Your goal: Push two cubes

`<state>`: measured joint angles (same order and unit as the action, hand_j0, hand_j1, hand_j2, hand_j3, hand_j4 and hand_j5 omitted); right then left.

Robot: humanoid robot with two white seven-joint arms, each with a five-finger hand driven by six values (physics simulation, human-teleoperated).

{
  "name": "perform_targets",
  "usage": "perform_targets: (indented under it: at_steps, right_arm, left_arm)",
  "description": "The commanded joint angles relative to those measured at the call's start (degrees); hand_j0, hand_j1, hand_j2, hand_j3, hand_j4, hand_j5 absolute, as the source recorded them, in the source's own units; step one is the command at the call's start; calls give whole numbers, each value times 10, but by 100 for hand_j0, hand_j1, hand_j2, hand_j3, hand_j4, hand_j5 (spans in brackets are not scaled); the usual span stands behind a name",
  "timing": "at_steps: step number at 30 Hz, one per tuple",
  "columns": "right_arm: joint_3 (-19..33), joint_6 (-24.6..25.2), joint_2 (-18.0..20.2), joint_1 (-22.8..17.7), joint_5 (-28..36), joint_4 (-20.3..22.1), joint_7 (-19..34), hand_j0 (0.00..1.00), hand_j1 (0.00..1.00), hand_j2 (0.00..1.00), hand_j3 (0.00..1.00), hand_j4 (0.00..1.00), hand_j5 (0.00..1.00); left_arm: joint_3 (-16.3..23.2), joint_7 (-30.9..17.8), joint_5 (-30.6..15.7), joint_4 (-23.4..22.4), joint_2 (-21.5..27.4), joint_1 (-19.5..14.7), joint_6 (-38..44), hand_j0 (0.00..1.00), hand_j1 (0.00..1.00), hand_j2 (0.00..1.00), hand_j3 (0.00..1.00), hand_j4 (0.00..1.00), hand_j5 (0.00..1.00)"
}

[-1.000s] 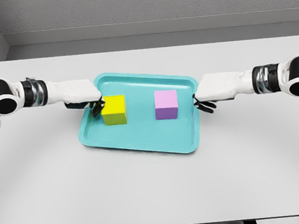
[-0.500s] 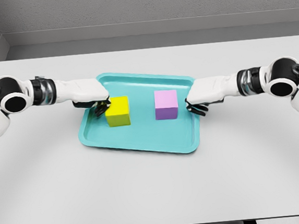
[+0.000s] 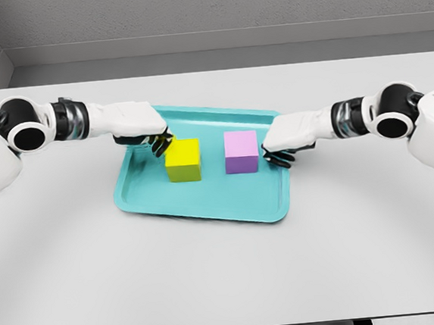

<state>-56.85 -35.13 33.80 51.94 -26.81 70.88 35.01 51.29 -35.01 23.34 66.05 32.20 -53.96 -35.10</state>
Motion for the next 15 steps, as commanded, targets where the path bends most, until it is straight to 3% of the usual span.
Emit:
perform_targets:
  at_steps: [1, 5, 15]
  right_arm:
    - [-5, 1, -7, 0, 2, 0, 0, 2, 2, 2, 2, 2, 2]
    - [-10, 1, -11, 1, 1, 1, 0, 2, 2, 2, 2, 2, 2]
    - [-14, 1, -38, 6, -4, 5, 0, 2, 2, 2, 2, 2, 2]
  left_arm:
    - [-23, 0, -3, -41, 6, 0, 1, 28, 28, 28, 28, 28, 28]
    - [-39, 0, -2, -63, 16, 0, 1, 28, 28, 28, 28, 28, 28]
    - [-37, 0, -2, -58, 22, 3, 1, 28, 28, 28, 28, 28, 28]
